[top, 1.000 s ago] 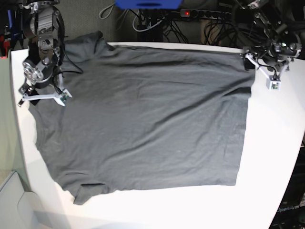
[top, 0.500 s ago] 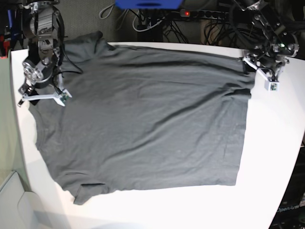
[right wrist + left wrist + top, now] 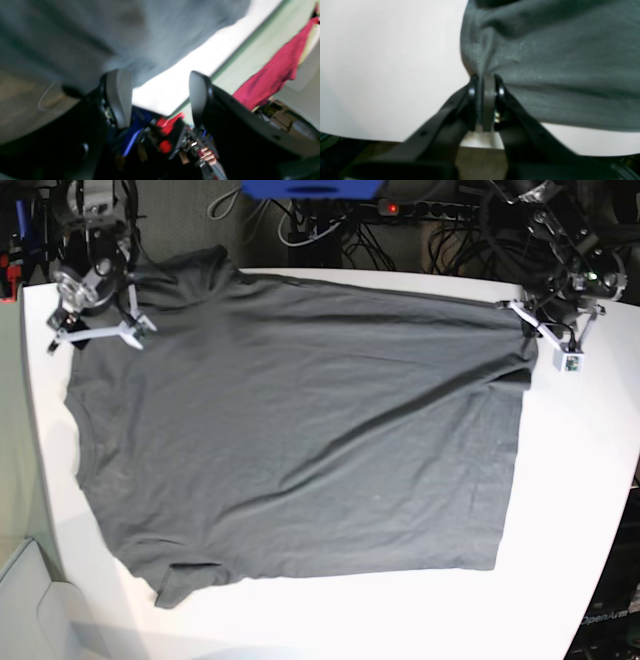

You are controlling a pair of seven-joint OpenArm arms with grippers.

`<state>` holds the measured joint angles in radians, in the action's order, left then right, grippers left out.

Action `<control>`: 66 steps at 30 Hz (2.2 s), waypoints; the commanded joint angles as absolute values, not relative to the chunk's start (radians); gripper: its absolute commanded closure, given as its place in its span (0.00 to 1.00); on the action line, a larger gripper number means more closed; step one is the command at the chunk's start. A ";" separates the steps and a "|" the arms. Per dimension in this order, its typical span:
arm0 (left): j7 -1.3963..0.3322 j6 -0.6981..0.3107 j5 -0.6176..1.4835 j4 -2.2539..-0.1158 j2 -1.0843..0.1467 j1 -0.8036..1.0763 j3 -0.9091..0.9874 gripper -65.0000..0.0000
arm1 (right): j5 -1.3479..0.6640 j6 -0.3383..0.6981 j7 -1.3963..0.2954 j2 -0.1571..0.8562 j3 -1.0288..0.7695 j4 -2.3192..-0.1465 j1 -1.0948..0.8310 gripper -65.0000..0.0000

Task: Layout the t-shirt on the table in an organized manner, then fold the t-shirt properly
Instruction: 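Grasp the shirt corner with the right gripper and pull it outward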

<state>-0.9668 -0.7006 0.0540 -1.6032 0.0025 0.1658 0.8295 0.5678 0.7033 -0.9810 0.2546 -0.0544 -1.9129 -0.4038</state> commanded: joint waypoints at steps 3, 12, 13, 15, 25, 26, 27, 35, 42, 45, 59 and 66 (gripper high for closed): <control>-1.003 -0.698 0.028 -1.604 -0.001 0.162 0.829 0.98 | 0.579 0.698 -0.983 0.266 -0.061 -1.931 -0.420 0.44; -1.003 -0.698 0.028 -1.604 -0.002 0.156 0.828 0.98 | 0.578 0.698 -0.983 0.266 -0.061 -1.933 -0.446 0.44; -1.003 -0.698 0.028 -1.604 -0.002 0.156 0.828 0.98 | 0.578 0.698 -0.983 0.269 -0.061 -1.937 -0.455 0.44; -1.003 -0.698 0.028 -1.604 -0.004 0.156 0.828 0.98 | 0.578 0.698 -0.983 0.271 -0.061 -1.960 -0.472 0.44; -1.004 -0.698 0.028 -1.604 -0.002 0.154 0.828 0.98 | 0.578 0.698 -0.983 0.268 -0.061 -1.985 -0.518 0.44; -1.003 -0.698 0.028 -1.604 -0.002 0.154 0.828 0.98 | 0.578 0.698 -0.983 0.268 -0.058 -1.985 -0.526 0.44; -1.004 -0.698 0.028 -1.604 -0.004 0.154 0.828 0.98 | 0.578 0.698 -0.983 0.268 -0.054 -1.985 -0.532 0.44; -1.007 -0.698 0.028 -1.604 -0.005 0.154 0.828 0.98 | 0.578 0.698 -0.983 0.232 -0.054 -1.982 -0.533 0.44; -1.004 -0.698 0.028 -1.604 -0.007 0.154 0.828 0.98 | 0.576 0.698 -0.972 0.208 -0.053 -1.952 -0.522 0.44; -1.003 -0.698 0.028 -1.604 -0.007 0.156 0.828 0.98 | 0.576 0.698 -0.970 0.203 -0.053 -1.937 -0.504 0.44; -1.004 -0.698 0.028 -1.604 -0.007 0.156 0.828 0.98 | 0.575 0.698 -0.970 0.193 -0.051 -1.919 -0.478 0.76; -1.004 -0.698 0.028 -1.604 -0.007 0.154 0.829 0.98 | 0.575 0.698 -0.970 0.196 -0.050 -1.917 -0.478 1.00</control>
